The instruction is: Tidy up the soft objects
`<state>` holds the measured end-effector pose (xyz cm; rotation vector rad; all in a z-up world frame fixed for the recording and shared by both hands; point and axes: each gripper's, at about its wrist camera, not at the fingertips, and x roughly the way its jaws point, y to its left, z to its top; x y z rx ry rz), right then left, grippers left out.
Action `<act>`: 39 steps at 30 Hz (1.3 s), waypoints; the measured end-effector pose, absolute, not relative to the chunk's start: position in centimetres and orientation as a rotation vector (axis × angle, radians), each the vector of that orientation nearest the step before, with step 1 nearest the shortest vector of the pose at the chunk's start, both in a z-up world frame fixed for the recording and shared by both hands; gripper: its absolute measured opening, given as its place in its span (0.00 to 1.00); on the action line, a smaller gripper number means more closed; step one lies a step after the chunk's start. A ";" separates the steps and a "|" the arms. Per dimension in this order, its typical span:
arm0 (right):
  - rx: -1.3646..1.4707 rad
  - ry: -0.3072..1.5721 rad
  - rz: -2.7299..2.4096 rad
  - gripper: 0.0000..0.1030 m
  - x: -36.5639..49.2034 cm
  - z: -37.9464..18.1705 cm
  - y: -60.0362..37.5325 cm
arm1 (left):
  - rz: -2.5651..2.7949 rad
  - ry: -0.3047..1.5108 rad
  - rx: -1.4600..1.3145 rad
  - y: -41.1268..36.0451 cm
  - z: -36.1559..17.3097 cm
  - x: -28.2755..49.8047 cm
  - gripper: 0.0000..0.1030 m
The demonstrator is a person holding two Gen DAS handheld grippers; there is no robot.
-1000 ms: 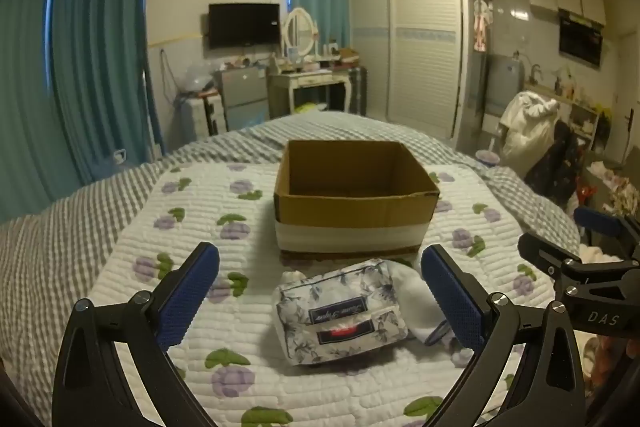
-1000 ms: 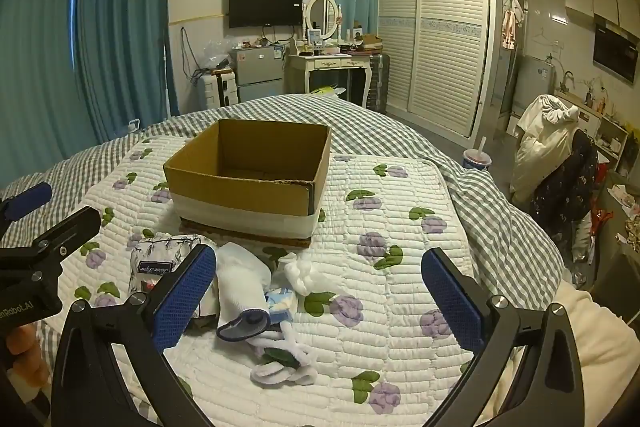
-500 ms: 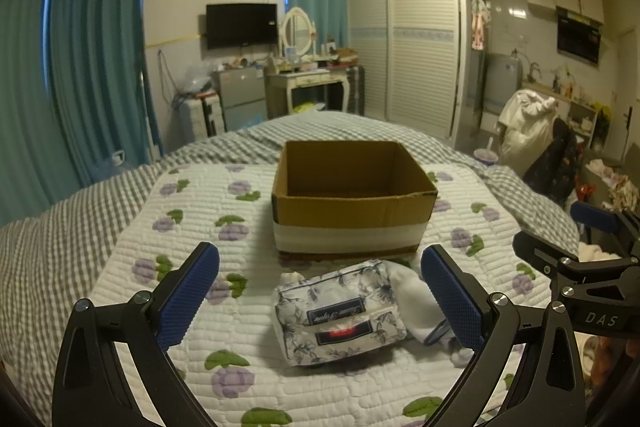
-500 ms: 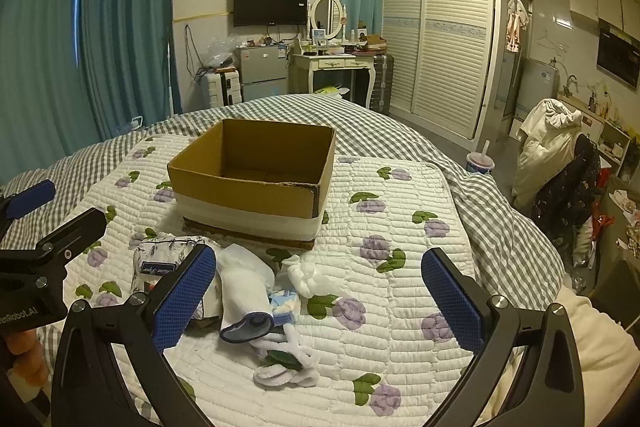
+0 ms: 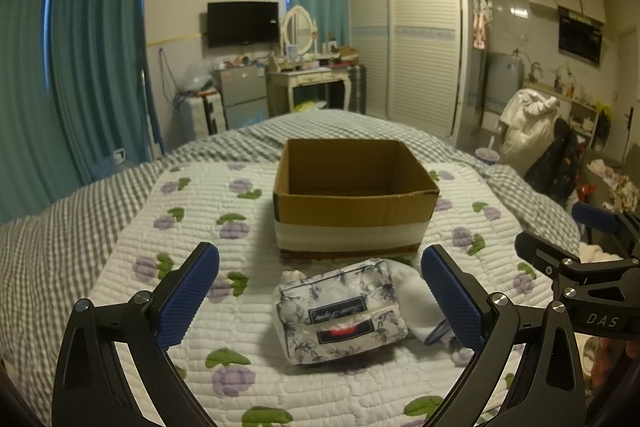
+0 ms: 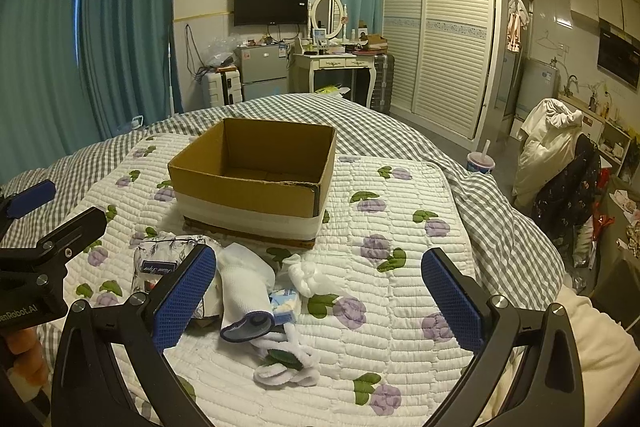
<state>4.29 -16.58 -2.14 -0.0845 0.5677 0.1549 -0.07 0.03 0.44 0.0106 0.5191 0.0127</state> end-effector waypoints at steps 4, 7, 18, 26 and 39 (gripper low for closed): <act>-0.085 0.568 0.155 1.00 4.3 -2.1 -16.6 | 0.012 0.518 0.010 0.0 0.5 -0.1 1.00; -0.084 0.568 0.156 1.00 4.3 -2.2 -16.5 | 0.013 0.519 0.009 0.0 0.4 -0.1 1.00; -0.083 0.572 0.163 1.00 4.2 -2.5 -16.5 | 0.014 0.518 0.012 0.0 0.4 -0.1 1.00; -0.080 0.567 0.175 1.00 3.5 -1.7 -16.6 | 0.027 0.507 0.028 -0.1 1.2 -1.0 1.00; -0.120 0.636 0.239 1.00 3.8 -3.1 -15.8 | 0.069 0.591 0.043 0.7 -0.4 -0.9 1.00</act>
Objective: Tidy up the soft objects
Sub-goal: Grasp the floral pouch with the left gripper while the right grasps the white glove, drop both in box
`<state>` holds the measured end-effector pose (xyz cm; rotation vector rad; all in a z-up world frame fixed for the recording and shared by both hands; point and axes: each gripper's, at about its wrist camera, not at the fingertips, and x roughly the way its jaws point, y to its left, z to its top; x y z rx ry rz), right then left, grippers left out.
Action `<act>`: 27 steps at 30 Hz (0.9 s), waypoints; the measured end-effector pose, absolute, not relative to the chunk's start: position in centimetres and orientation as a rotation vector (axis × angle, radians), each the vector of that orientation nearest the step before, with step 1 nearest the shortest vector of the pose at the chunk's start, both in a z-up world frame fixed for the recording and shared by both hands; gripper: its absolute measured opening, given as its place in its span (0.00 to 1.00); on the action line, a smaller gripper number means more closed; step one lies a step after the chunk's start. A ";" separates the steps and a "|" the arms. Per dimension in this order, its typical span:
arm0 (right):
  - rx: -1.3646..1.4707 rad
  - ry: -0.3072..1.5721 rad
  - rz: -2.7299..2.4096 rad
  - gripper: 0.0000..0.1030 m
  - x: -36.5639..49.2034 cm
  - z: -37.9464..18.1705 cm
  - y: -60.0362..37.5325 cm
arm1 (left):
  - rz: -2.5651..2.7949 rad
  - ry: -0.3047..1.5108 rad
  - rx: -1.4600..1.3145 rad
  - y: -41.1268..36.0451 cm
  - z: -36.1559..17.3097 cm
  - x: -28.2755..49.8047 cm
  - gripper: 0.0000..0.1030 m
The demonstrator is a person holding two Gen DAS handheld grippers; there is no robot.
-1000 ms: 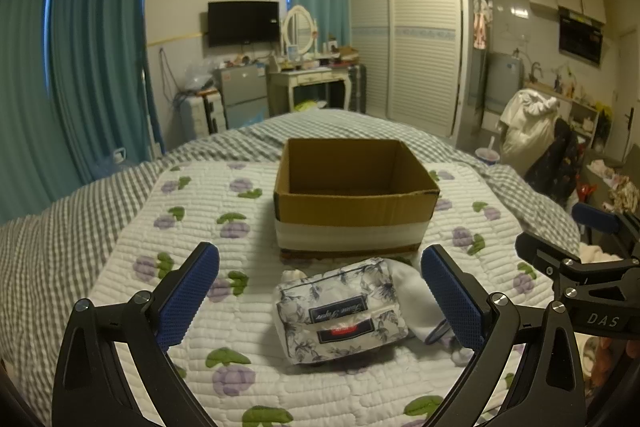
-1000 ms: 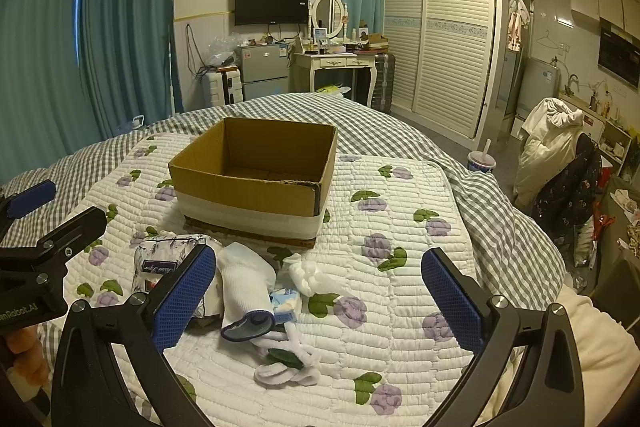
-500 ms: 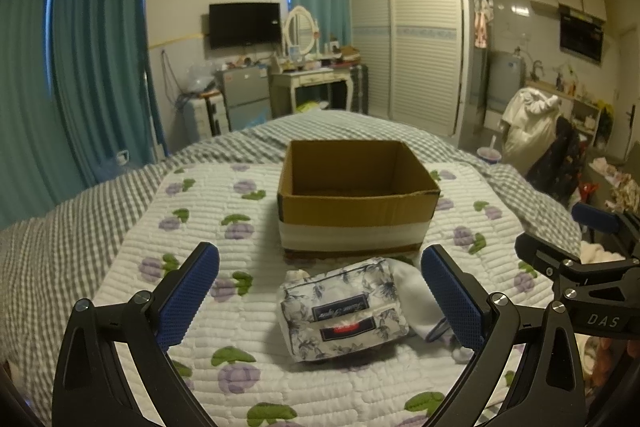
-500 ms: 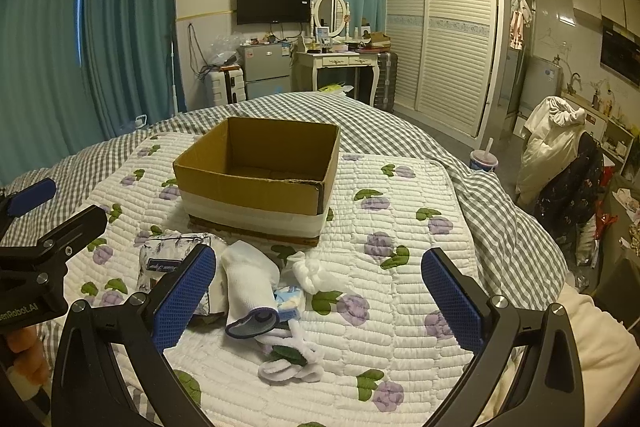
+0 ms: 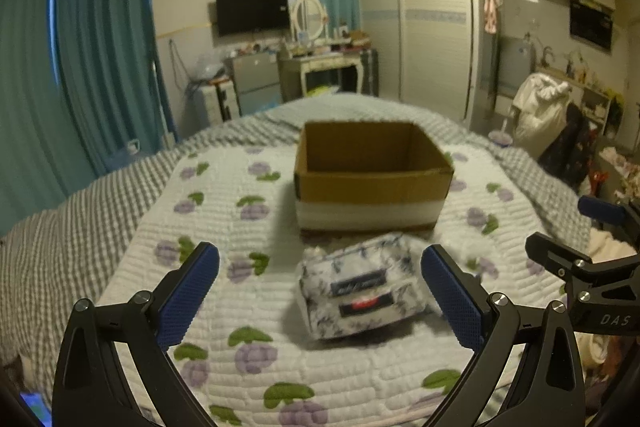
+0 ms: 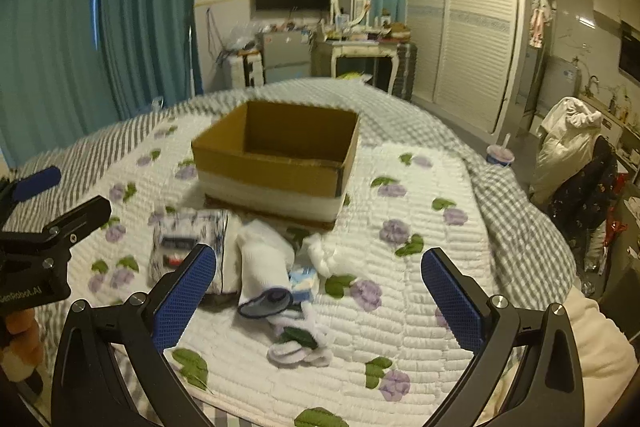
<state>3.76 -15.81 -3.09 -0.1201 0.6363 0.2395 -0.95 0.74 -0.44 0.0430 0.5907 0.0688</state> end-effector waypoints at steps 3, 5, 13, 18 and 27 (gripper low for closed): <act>-0.146 0.687 0.252 1.00 5.0 -5.3 -14.9 | 0.065 0.637 0.024 1.2 -2.0 -0.2 1.00; -0.159 0.722 0.264 0.98 5.9 -6.8 -14.3 | 0.062 0.664 0.008 1.5 -2.8 0.3 1.00; -0.174 0.831 0.383 0.71 9.5 -11.3 -11.5 | 0.069 0.774 -0.037 2.4 -5.9 2.3 1.00; -0.197 0.885 0.435 0.28 11.1 -13.5 -10.3 | 0.049 0.808 -0.034 1.6 -6.9 3.1 1.00; -0.097 0.749 0.446 0.22 9.8 -9.9 -14.1 | 0.011 0.858 -0.048 0.2 -7.8 4.8 1.00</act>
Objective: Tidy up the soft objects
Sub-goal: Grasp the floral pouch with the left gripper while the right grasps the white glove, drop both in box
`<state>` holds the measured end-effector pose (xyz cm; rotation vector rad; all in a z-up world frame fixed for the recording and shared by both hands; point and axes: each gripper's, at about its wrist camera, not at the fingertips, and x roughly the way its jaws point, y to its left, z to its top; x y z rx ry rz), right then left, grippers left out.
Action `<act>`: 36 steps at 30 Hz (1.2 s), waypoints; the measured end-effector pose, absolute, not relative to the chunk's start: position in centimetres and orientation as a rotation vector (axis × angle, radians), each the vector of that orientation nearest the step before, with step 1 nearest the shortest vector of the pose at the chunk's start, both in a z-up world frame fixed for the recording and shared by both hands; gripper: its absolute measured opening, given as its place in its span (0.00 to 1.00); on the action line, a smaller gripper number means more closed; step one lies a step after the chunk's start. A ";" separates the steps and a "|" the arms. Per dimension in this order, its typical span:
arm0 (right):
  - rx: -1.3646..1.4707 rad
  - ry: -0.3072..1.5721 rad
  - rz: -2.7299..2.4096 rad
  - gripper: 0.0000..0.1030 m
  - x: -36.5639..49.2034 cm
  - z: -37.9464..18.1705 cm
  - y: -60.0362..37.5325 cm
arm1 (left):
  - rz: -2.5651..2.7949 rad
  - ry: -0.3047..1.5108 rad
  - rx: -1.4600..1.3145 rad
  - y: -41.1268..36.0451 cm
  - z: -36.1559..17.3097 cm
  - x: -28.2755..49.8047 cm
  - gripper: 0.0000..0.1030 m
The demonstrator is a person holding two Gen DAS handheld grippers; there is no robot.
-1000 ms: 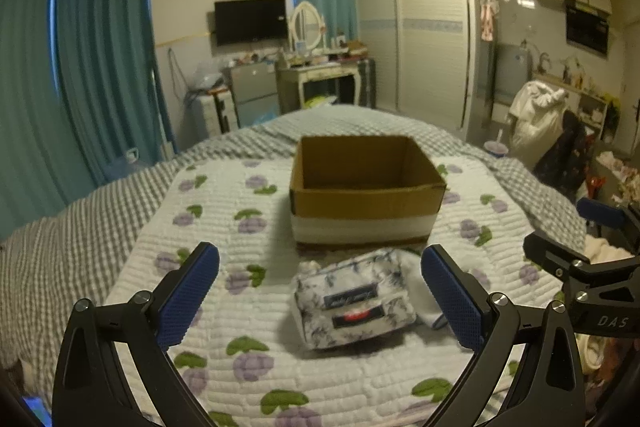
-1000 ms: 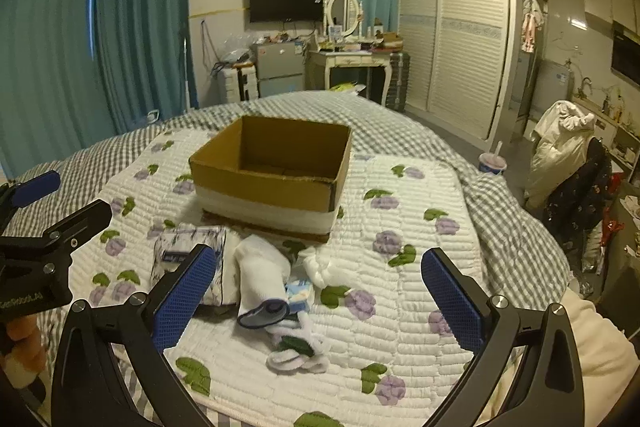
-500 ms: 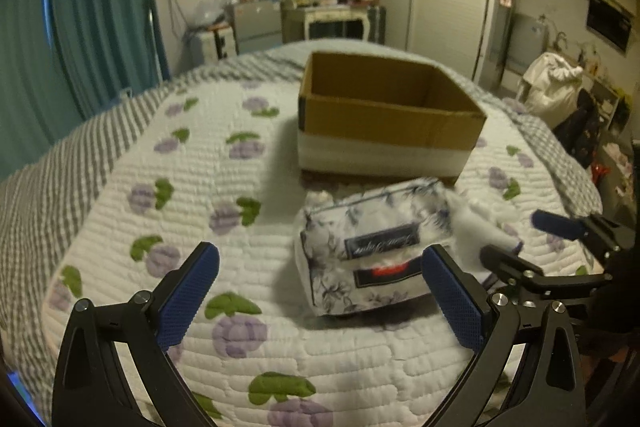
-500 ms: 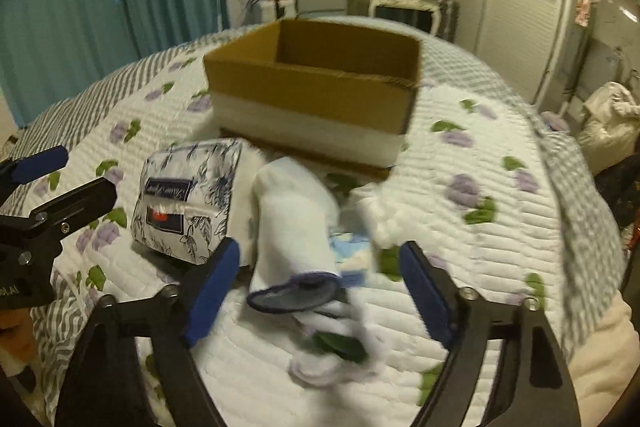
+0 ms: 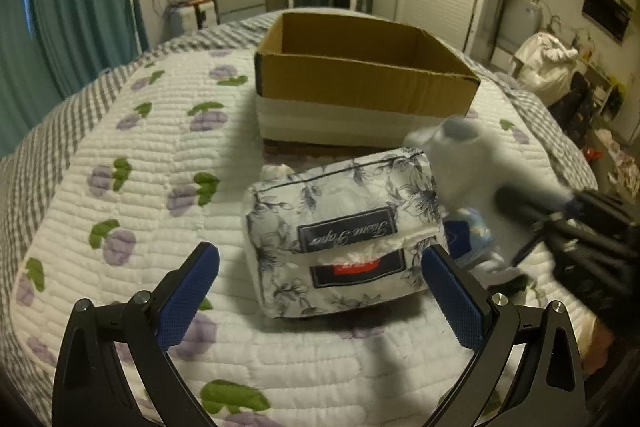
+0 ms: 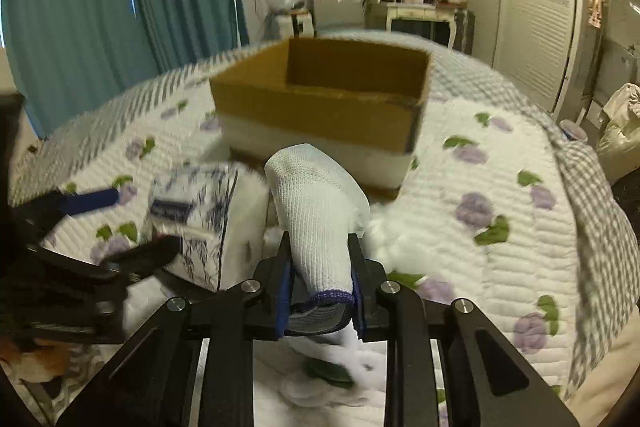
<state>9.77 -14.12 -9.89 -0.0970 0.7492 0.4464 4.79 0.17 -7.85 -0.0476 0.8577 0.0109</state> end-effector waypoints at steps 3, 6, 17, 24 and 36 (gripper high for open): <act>-0.086 0.727 0.422 0.22 9.6 -9.1 -15.2 | -0.003 0.861 -0.040 -1.1 -7.9 5.4 0.99; -0.064 0.731 0.421 0.22 9.6 -9.1 -16.2 | 0.034 0.872 0.011 -1.9 -8.5 5.9 0.99; -0.024 0.736 0.416 0.22 9.7 -9.7 -18.0 | 0.081 0.935 -0.143 3.5 -10.3 7.0 0.98; -0.026 0.749 0.411 0.22 9.7 -10.1 -17.9 | 0.012 0.910 -0.073 0.4 -10.7 7.5 0.94; -0.051 0.723 0.402 0.22 7.3 -8.1 -17.6 | -0.026 0.800 -0.029 -0.8 -6.3 4.0 0.34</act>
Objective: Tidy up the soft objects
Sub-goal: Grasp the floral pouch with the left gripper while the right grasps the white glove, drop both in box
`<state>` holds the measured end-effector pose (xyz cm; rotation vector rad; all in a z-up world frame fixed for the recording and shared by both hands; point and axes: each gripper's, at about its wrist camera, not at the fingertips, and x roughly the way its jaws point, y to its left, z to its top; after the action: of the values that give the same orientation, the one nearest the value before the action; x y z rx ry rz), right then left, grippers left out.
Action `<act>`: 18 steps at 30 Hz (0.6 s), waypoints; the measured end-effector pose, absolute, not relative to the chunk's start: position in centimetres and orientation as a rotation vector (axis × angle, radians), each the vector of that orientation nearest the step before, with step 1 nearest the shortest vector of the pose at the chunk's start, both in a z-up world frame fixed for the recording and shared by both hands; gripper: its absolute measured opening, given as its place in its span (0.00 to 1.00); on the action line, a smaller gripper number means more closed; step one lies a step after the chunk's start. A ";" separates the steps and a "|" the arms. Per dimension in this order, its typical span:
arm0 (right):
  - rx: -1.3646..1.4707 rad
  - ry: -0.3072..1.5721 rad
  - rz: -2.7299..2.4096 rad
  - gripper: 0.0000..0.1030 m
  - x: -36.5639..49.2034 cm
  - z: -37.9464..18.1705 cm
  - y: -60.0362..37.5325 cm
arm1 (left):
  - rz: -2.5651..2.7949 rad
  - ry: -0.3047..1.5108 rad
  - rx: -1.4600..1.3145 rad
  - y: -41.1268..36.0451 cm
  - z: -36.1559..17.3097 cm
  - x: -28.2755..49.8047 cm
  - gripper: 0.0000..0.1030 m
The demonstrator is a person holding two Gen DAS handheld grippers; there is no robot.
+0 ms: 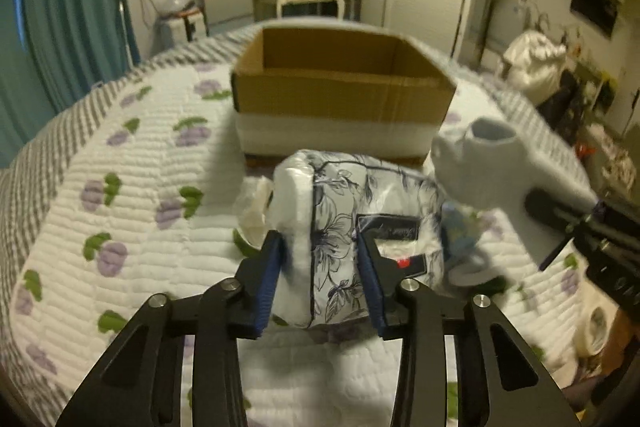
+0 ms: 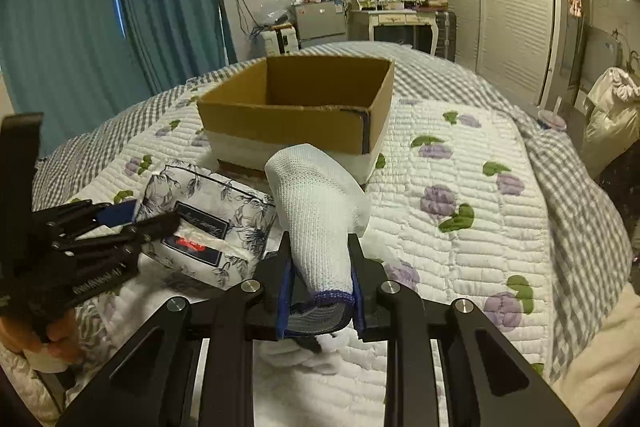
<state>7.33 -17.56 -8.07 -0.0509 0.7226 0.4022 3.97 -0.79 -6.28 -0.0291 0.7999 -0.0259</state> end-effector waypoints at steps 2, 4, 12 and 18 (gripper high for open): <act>-0.054 0.702 0.401 0.22 6.6 -7.0 -17.6 | -0.033 0.766 -0.033 -0.8 -5.1 3.3 0.32; -0.060 0.676 0.397 0.22 5.8 -5.9 -17.6 | -0.037 0.731 -0.022 -1.1 -3.8 2.5 0.32; -0.071 0.573 0.384 0.22 4.0 -0.9 -17.7 | -0.075 0.592 -0.006 -1.4 1.7 1.7 0.32; -0.083 0.502 0.373 0.22 7.1 3.0 -16.9 | -0.073 0.518 -0.014 -0.1 5.0 5.3 0.32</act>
<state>7.06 -16.88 3.03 -0.0833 0.5016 0.3726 5.33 -0.09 5.00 -0.0137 0.5180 -0.0732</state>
